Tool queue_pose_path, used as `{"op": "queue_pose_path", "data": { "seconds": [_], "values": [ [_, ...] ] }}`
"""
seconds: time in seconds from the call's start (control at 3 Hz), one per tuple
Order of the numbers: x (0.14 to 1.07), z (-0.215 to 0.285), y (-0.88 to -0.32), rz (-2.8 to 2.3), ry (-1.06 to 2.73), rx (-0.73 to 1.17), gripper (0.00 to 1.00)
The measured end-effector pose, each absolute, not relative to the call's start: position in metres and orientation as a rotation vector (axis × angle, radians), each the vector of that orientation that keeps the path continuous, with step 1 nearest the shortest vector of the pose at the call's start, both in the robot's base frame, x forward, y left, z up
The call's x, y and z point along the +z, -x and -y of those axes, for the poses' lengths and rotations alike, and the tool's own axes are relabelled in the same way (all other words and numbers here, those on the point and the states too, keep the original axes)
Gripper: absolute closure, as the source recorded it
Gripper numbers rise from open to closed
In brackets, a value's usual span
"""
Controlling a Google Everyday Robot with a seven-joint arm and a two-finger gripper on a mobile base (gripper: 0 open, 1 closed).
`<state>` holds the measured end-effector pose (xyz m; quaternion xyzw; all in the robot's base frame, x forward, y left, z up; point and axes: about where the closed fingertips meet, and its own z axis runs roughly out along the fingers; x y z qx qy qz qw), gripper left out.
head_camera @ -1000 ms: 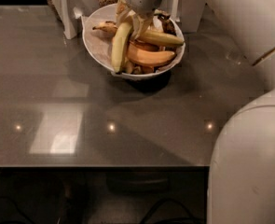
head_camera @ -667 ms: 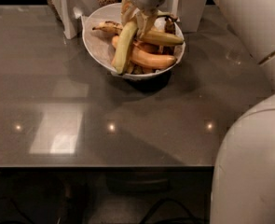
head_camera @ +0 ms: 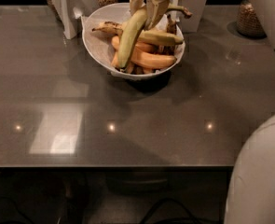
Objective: Pick banana from white bowl
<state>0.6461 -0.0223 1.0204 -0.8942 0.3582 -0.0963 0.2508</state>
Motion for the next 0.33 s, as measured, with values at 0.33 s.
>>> {"op": "queue_pose_path", "data": {
  "seconds": [0.33],
  "values": [
    [1.0435, 0.0366, -0.6246, -0.998, 2.345, -0.210, 1.00]
  ]
}}
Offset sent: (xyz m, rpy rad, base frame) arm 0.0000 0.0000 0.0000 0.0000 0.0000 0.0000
